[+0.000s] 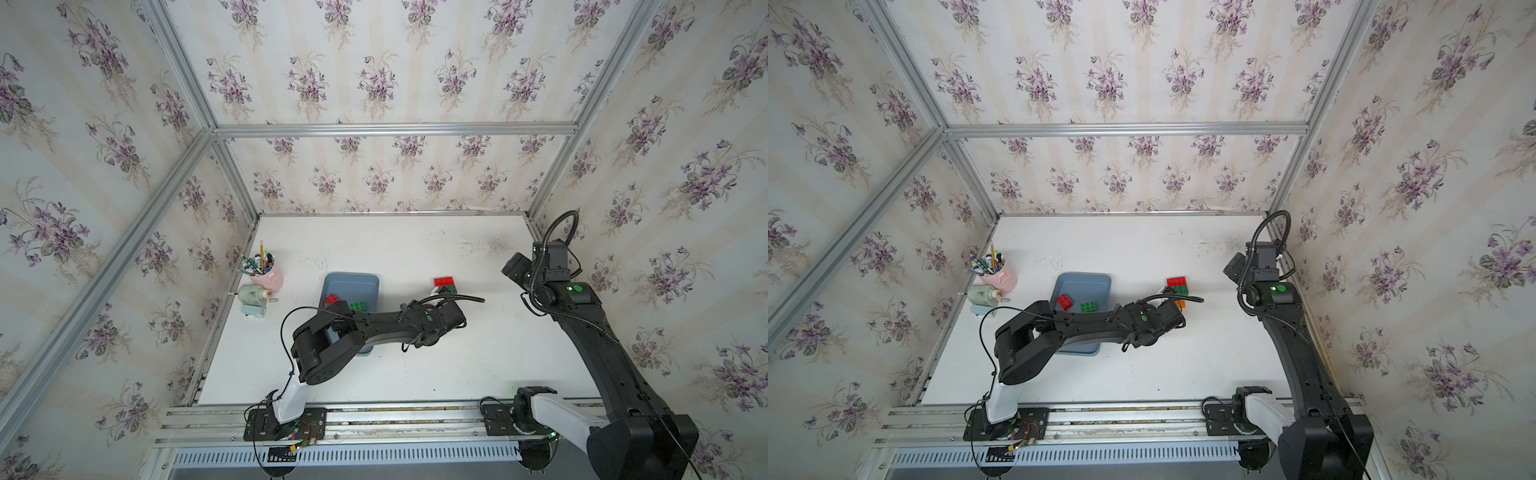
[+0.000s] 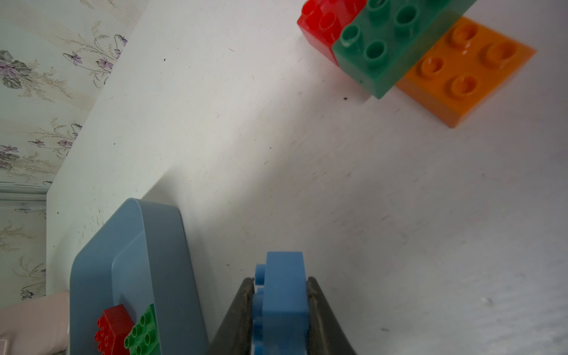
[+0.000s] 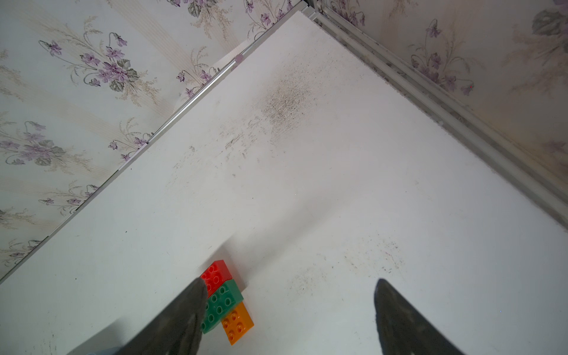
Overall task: Assemble a rectangle with lego
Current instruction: Place the lego brick at the center of the board.
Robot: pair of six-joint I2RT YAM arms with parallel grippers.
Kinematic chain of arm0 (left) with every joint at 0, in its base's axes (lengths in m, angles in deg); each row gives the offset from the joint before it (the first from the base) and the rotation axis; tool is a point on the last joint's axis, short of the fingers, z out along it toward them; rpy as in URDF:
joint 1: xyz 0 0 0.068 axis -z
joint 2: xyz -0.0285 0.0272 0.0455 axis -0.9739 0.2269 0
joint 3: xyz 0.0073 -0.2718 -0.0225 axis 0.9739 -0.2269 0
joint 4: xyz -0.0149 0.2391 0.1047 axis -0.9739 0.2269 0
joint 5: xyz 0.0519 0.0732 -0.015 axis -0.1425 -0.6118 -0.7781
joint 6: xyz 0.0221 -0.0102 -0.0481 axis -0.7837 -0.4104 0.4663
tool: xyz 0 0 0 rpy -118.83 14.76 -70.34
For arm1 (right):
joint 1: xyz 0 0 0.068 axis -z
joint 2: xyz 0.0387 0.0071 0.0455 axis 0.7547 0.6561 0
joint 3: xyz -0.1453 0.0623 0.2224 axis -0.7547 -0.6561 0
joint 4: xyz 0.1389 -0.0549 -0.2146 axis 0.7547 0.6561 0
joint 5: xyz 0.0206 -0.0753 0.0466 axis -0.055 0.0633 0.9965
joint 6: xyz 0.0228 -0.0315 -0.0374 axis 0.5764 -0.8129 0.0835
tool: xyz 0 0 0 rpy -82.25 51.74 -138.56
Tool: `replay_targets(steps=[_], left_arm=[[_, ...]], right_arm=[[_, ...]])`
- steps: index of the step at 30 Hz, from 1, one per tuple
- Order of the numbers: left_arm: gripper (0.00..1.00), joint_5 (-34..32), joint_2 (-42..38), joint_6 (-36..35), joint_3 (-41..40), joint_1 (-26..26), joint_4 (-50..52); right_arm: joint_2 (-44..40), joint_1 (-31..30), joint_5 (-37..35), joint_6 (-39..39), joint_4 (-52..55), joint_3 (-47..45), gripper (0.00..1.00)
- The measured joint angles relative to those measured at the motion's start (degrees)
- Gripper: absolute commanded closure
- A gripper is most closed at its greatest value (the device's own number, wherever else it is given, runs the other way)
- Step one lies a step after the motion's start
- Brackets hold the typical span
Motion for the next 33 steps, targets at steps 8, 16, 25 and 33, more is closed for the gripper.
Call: replay_targets(steps=[8,16,25,33], left_arm=[[0.7,0.59,0.42,2.45,1.68,1.18,0.74],[0.7,0.68,2.71,4.66,3.02,1.66,2.19],[0.78,-2.86,2.54,5.31,2.4,1.46,4.68],[0.8,-8.76,3.76,8.26,1.44,-0.46,8.44]], right_arm=[[0.07,0.0,0.44,0.02,0.0,-0.13,0.15],[0.0,0.0,0.85,0.02,-0.02,-0.15,0.15],[0.15,0.0,1.09,0.02,-0.04,-0.15,0.15],[0.55,0.0,2.34,0.0,-0.24,-0.22,0.15]])
